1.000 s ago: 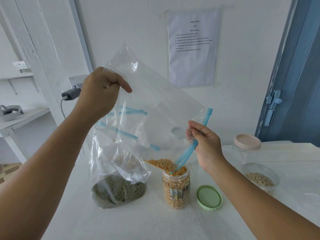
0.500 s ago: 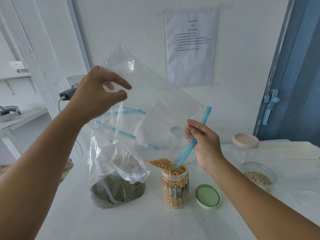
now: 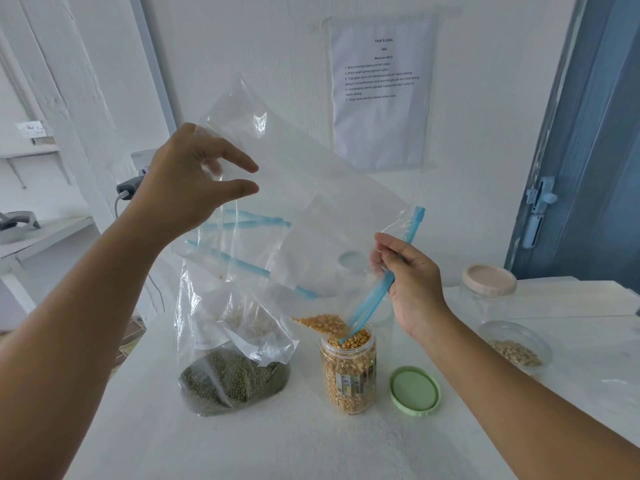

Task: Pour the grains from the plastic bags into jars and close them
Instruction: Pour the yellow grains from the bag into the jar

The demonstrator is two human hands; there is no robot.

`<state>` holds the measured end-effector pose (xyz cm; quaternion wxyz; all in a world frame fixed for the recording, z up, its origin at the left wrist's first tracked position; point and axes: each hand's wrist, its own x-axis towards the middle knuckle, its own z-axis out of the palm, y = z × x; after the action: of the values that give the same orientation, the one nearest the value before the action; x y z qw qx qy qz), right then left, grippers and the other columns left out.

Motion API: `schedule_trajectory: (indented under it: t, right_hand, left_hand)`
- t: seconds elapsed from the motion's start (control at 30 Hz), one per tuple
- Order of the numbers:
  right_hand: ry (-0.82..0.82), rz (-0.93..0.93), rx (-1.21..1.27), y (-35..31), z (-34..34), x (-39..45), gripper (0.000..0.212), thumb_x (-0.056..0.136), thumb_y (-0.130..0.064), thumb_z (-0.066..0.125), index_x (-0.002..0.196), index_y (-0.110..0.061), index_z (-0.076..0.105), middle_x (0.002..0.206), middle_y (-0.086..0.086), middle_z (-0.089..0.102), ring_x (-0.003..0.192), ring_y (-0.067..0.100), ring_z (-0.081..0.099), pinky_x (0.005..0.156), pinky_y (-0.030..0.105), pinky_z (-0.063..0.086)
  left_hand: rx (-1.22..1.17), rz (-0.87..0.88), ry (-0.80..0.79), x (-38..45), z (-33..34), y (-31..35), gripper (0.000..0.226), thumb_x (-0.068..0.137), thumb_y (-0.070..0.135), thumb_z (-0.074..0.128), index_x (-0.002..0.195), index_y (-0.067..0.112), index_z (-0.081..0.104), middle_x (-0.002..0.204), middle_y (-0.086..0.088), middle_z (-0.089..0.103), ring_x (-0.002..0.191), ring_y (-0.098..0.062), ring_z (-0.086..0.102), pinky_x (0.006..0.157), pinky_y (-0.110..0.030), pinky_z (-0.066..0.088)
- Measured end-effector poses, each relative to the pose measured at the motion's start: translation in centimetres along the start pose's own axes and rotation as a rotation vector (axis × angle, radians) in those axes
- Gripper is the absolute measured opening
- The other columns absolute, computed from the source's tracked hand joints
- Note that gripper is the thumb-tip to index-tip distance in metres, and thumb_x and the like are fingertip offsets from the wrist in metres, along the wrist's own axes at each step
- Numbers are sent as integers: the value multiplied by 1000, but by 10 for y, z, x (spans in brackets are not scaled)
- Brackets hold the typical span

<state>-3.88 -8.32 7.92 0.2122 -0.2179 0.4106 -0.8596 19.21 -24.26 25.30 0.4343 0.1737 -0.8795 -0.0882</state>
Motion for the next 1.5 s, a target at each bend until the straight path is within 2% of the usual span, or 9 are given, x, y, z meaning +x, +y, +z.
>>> schedule_trajectory:
  t: [0.33, 0.57, 0.83, 1.0, 1.17, 1.27, 1.3, 1.4, 1.5]
  right_hand:
    - [-4, -7, 8, 1, -3, 2, 32, 100, 6, 58, 98, -15, 82, 95, 4, 73, 88, 17, 68, 86, 27, 58]
    - [-5, 2, -16, 11, -11, 2, 33, 100, 5, 59, 97, -17, 83, 101, 9, 71, 91, 20, 67, 88, 30, 56]
    - [-7, -9, -37, 11, -16, 1, 35, 100, 4, 58, 96, -18, 84, 93, 7, 69, 85, 20, 62, 94, 34, 55]
    - [-2, -1, -54, 13, -21, 0, 35, 101, 3, 57, 97, -19, 84, 89, 6, 67, 84, 20, 59, 90, 33, 52]
    - [-53, 62, -78, 9, -24, -9, 23, 98, -6, 66, 96, -22, 83, 105, 7, 66, 98, 21, 63, 98, 45, 59]
    - [-142, 47, -262, 5, -24, -14, 24, 92, -10, 75, 105, -31, 81, 124, 7, 60, 96, 22, 62, 100, 49, 55]
    - [-166, 35, -321, 4, -24, -14, 26, 91, -11, 77, 104, -33, 81, 122, 3, 62, 94, 23, 62, 98, 46, 56]
    - [-196, -2, -399, 2, -22, -13, 27, 91, -7, 76, 98, -33, 82, 95, -3, 70, 90, 26, 67, 95, 40, 59]
    - [-167, -21, -368, 2, -24, -10, 27, 93, -3, 73, 97, -27, 83, 97, 5, 70, 85, 19, 72, 93, 36, 59]
  left_hand:
    - [27, 47, -2, 11, -2, 1, 24, 78, 37, 89, 100, 35, 78, 112, 6, 54, 87, -3, 56, 79, -17, 43]
    - [18, 57, -25, 15, 5, 4, 25, 76, 36, 90, 99, 36, 78, 117, 1, 55, 89, -12, 57, 77, -18, 43]
    - [39, 94, -27, 23, 8, 10, 26, 78, 36, 90, 101, 34, 78, 121, -5, 57, 92, -18, 59, 80, -22, 44]
    - [48, 107, -28, 23, 17, 17, 26, 79, 34, 90, 102, 31, 79, 120, -6, 56, 91, -18, 58, 76, -20, 42]
    - [55, 104, -41, 20, 20, 20, 26, 79, 34, 89, 103, 31, 78, 120, -6, 55, 92, -17, 58, 77, -19, 43]
    - [63, 106, -40, 21, 20, 23, 25, 80, 33, 88, 103, 31, 79, 120, -7, 55, 92, -18, 58, 81, -26, 45]
    - [64, 107, -38, 22, 19, 23, 25, 80, 32, 88, 103, 30, 79, 120, -7, 55, 92, -18, 58, 82, -27, 45]
    - [68, 124, -24, 26, 17, 24, 24, 81, 32, 88, 103, 31, 78, 120, -8, 56, 91, -16, 57, 77, -15, 42]
    - [79, 130, -20, 30, 13, 25, 24, 82, 34, 87, 103, 32, 78, 121, -7, 56, 91, -16, 57, 74, -11, 40]
